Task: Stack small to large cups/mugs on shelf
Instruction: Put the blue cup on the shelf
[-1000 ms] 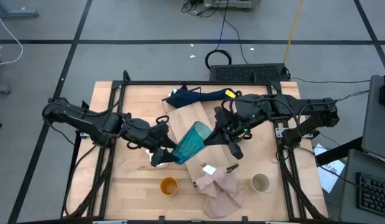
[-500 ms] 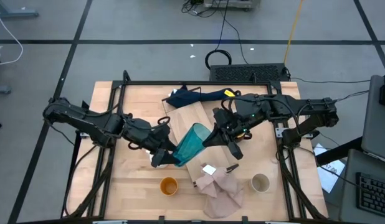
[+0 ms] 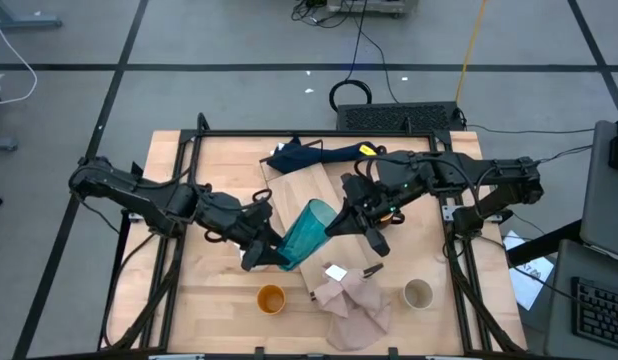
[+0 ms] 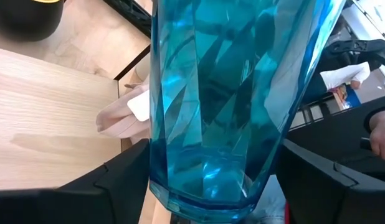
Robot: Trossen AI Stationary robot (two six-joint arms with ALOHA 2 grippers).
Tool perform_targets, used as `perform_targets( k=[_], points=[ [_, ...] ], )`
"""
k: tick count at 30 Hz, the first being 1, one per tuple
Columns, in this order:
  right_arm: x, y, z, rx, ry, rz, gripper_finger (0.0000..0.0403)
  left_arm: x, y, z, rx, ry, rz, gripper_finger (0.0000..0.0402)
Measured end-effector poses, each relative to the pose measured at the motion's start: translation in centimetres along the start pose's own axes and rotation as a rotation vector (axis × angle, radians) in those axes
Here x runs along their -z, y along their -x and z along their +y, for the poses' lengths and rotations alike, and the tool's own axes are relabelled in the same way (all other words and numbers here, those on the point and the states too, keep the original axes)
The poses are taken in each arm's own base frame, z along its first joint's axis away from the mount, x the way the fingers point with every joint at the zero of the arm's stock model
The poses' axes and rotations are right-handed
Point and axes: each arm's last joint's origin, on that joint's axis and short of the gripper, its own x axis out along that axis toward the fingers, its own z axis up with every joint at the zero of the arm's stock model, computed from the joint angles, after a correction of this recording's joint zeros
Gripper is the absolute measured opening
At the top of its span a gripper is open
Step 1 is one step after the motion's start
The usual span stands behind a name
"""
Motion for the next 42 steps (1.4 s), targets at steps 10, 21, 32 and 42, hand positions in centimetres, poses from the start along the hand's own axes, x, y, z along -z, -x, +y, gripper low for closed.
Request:
perform_targets(
  k=[10,21,32,42],
  points=[
    [-0.3,0.2,-0.3,-0.025,-0.056,-0.007,0.0,-0.2,0.0,-0.3,0.041,0.024,-0.009,0.0322],
    [-1.6,1.1,-1.8,-0.172,-0.124,-0.051,0.0,-0.6,0.1,-1.7,0.22,0.125,-0.004,0.0316],
    [-0.6,-0.6,-3.3,-0.248,-0.206,-0.076,0.0,-0.7,0.2,-2.6,0.315,0.187,0.002,0.0289],
    [1.0,-2.6,-4.7,-0.32,-0.267,-0.103,0.0,-0.3,0.2,-2.7,0.292,0.206,0.012,0.0329]
  ],
)
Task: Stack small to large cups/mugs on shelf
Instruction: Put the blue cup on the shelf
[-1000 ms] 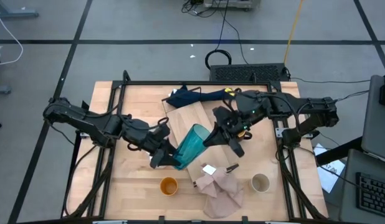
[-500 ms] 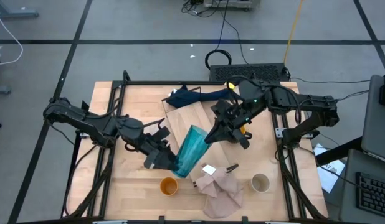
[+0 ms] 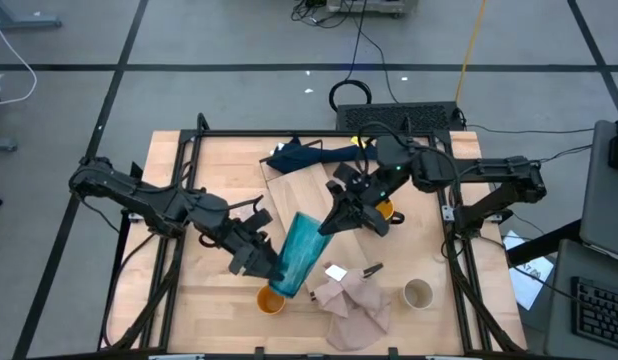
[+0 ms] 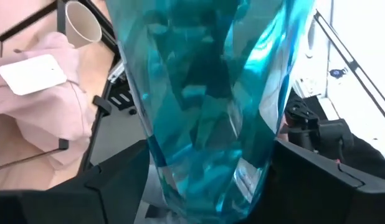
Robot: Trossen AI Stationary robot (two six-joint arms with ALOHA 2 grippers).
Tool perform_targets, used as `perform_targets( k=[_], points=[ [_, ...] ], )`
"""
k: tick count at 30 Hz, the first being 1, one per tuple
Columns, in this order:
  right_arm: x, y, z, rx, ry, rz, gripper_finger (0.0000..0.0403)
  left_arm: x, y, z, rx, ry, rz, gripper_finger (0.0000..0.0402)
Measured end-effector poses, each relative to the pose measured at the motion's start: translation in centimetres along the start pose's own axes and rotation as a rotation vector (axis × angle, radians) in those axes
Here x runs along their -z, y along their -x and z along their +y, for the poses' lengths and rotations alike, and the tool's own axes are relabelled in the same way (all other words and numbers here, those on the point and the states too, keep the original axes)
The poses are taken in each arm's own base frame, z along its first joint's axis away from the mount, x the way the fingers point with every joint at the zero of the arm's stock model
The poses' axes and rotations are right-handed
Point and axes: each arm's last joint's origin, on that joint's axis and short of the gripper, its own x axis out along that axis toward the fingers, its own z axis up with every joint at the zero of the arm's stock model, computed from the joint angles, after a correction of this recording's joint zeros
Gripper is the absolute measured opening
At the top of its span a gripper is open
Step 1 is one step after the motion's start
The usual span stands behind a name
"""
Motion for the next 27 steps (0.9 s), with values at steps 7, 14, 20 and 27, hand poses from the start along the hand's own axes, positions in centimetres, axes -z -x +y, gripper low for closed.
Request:
perform_targets(
  k=[7,14,20,27],
  points=[
    [-0.13,0.07,-0.16,0.002,0.006,-0.007,0.0,0.0,0.04,-0.05,0.004,0.019,0.002,0.0306],
    [-0.27,0.1,-0.18,0.003,0.016,-0.021,0.0,-0.03,0.06,-0.13,0.009,0.029,0.001,0.0316],
    [-0.41,0.16,-0.31,0.019,0.034,-0.039,0.0,-0.15,0.09,-0.13,-0.001,0.051,-0.027,0.0346],
    [-0.52,0.24,-0.5,0.027,0.063,-0.045,0.0,-0.11,0.1,0.15,-0.032,0.086,-0.032,0.0368]
  ],
)
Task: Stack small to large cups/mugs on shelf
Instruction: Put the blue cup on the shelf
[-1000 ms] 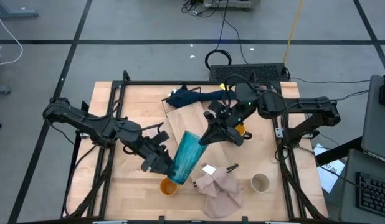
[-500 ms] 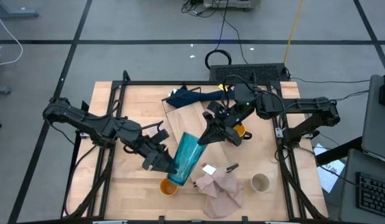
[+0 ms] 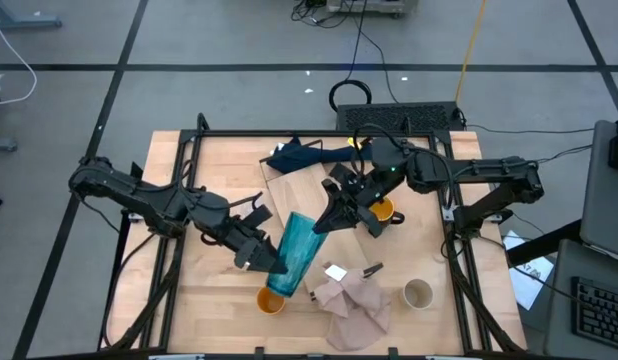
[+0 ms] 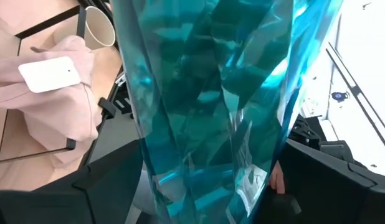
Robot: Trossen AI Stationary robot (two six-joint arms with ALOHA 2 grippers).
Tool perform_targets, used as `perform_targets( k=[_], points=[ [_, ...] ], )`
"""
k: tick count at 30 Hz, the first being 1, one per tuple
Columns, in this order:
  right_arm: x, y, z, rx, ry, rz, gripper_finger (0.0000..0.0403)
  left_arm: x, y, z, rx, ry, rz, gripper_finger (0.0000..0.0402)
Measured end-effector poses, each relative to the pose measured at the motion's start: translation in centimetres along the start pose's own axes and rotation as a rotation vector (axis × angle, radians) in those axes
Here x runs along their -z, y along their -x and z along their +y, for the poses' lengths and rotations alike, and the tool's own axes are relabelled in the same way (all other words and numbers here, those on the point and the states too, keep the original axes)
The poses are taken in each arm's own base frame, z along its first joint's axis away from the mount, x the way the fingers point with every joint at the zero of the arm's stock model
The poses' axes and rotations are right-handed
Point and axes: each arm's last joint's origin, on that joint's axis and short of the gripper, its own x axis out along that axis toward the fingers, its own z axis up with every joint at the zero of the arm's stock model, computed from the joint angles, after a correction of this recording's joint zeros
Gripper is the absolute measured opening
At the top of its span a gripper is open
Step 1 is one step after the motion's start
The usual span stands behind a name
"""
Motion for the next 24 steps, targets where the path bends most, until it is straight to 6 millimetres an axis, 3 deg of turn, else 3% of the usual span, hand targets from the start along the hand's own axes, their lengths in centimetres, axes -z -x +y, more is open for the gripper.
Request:
perform_targets(
  k=[15,24],
  points=[
    [-1.4,0.8,-0.4,-0.01,0.062,-0.097,0.0,-0.2,0.1,-0.5,0.039,0.018,-0.035,0.0343],
    [-1.5,0.8,-0.4,0.003,0.088,-0.117,0.0001,-0.3,0.1,-0.5,0.041,0.028,-0.047,0.0352]
  ],
)
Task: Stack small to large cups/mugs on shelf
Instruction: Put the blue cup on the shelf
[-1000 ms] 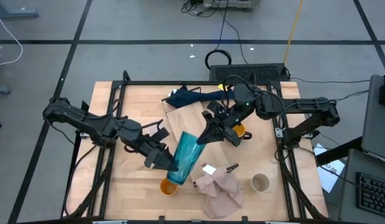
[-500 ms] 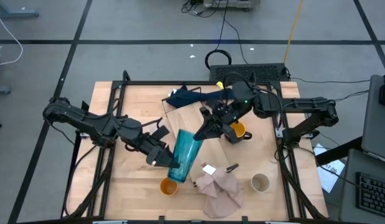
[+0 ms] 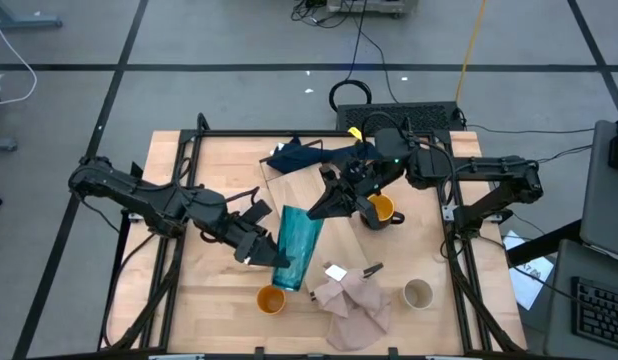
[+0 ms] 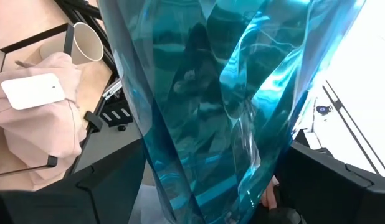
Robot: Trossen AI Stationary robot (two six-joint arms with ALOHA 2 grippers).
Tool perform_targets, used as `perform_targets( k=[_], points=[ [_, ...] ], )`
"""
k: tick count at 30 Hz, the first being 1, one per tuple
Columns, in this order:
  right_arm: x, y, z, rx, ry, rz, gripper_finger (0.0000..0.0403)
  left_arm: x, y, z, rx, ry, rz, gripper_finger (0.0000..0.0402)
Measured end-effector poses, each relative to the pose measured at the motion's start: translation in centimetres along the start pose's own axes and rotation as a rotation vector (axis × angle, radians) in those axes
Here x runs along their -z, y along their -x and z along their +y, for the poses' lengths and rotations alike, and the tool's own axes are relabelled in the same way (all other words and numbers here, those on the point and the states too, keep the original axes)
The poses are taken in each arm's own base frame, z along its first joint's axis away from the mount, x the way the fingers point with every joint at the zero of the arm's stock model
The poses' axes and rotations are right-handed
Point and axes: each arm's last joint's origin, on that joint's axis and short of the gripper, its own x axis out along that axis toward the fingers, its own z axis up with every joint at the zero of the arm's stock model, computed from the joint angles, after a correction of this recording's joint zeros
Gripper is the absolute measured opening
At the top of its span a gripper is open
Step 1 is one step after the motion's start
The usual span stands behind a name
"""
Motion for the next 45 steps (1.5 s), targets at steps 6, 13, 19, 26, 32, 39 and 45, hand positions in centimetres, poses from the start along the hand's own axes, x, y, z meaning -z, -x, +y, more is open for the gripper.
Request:
perform_targets(
  k=[6,13,19,26,32,39,45],
  points=[
    [-0.01,0.03,0.02,-0.01,0.0,0.006,0.0001,0.0,0.0,0.01,0.0,0.008,0.001,0.0329],
    [-0.04,0.13,-0.11,-0.014,-0.003,0.012,0.0001,0.01,0.0,0.03,-0.005,0.01,-0.002,0.0334],
    [-0.05,0.16,-0.11,-0.024,-0.002,0.018,0.0018,0.0,-0.02,0.05,-0.005,0.016,-0.005,0.0326],
    [-0.06,0.16,-0.09,-0.029,-0.001,0.02,0.0049,-0.03,-0.04,0.04,-0.005,0.023,-0.013,0.0331],
    [-0.19,0.34,-0.34,-0.024,-0.012,0.02,0.0064,0.04,-0.05,-0.03,-0.002,0.025,-0.017,0.0322],
    [-0.31,0.47,-0.51,-0.02,-0.022,0.017,0.0087,0.08,-0.06,-0.14,0.008,0.024,-0.018,0.0333],
    [-0.34,0.52,-0.58,-0.018,-0.031,0.018,0.0116,0.09,-0.06,-0.14,0.009,0.022,-0.017,0.0323]
  ],
)
